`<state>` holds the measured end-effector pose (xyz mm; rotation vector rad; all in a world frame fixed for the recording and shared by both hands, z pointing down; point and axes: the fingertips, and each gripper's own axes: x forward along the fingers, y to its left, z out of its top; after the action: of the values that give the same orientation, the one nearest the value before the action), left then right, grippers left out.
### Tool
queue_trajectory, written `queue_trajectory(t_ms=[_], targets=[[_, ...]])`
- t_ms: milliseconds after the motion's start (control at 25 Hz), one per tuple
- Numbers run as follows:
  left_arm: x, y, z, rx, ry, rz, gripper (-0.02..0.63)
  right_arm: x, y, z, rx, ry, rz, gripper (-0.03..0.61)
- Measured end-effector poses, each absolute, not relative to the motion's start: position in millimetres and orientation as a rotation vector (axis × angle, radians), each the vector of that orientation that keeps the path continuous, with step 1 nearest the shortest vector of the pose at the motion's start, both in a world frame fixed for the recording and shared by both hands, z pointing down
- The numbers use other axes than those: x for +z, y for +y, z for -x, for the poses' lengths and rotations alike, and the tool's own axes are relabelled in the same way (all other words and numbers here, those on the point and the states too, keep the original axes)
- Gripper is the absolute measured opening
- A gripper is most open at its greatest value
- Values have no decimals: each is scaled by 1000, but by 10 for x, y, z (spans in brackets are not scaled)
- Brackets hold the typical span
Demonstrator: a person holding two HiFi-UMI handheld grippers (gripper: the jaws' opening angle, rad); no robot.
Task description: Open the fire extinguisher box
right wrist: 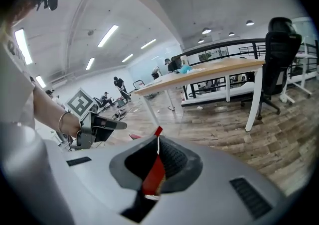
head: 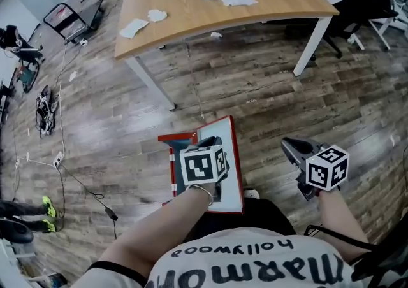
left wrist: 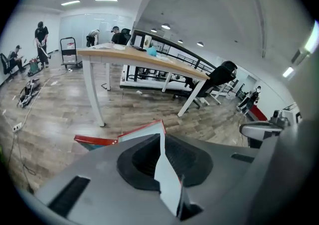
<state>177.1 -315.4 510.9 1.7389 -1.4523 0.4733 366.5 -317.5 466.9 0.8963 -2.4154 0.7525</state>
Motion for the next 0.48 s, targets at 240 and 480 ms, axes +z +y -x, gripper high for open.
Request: queue_trajectory(t_ms=[240,480], targets=[[4609,-2968,-1428,330,-1279,-2000,9,4484,-2921,-2871,707,-2458,-867,12],[3729,-2634,-822,104,-1035,-2355,9,4236,-2640,-1941,597,-2495,-822,11]])
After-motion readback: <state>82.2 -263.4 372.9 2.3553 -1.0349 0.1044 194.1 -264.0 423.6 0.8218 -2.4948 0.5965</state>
